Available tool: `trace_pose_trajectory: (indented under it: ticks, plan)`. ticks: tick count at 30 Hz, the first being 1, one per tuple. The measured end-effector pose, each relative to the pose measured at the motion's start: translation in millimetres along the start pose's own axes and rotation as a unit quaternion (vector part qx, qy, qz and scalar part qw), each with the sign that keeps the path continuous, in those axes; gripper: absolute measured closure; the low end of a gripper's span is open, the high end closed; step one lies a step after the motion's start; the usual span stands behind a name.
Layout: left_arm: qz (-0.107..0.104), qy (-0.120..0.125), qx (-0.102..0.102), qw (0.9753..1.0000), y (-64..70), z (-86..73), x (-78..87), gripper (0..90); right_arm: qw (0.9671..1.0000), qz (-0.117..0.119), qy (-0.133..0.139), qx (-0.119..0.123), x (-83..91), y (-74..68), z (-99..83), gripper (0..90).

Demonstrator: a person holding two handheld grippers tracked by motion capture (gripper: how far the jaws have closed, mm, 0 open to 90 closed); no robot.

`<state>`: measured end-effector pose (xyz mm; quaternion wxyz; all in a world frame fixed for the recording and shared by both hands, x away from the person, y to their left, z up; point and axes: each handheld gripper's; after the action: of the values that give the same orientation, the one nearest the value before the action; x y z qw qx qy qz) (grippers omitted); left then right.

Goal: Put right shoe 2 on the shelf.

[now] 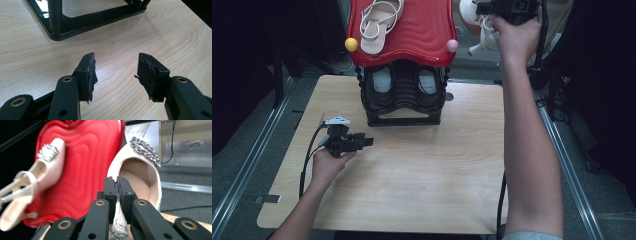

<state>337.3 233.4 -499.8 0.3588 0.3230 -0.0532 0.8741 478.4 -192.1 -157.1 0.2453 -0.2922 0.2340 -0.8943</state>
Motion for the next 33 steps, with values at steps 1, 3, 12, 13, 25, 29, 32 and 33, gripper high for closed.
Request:
trace_pose_trajectory:
  ticks: [1,3,12,13,25,29,32,33]
  plan:
    - [0.000,0.001,0.000,1.0000,0.0,0.0,0.2,49.1,1.0000,0.004,0.003,0.002,0.6,-4.5,2.3,88.4]
    - [-0.001,0.001,0.000,1.0000,-0.1,0.1,0.4,49.1,0.9999,0.008,0.005,0.005,1.3,-14.2,6.5,88.4]
    - [-0.005,0.004,0.002,1.0000,-1.0,0.4,1.2,49.1,0.9995,0.018,0.013,0.024,-12.4,-54.6,18.5,88.4]
    - [-0.005,0.006,0.003,1.0000,-1.7,0.7,1.7,49.1,0.9994,0.022,0.014,0.024,-15.6,-57.3,18.1,88.5]
    - [-0.005,0.003,0.001,1.0000,-2.0,1.5,1.3,49.0,0.9991,0.032,0.013,0.026,-52.4,-63.2,6.1,88.4]
    - [-0.005,0.003,0.002,1.0000,-1.3,1.5,0.9,49.0,0.9989,0.029,0.009,0.035,-58.7,-66.4,-3.5,88.4]
    - [-0.005,0.003,0.001,1.0000,-0.4,1.8,1.4,49.0,0.9989,0.033,0.004,0.032,-64.7,-66.8,-10.9,88.2]
    - [-0.006,0.003,0.001,1.0000,-0.4,1.8,1.5,49.0,0.9990,0.032,0.001,0.032,-67.0,-67.0,-13.0,88.2]
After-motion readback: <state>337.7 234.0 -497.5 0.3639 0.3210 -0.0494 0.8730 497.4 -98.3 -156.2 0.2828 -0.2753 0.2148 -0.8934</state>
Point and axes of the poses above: each handheld gripper's, and its own axes: x roughly backward along the jaws, z roughly out of its top, y roughly to its right, and after that the axes turned 15 degrees about -x, right-handed
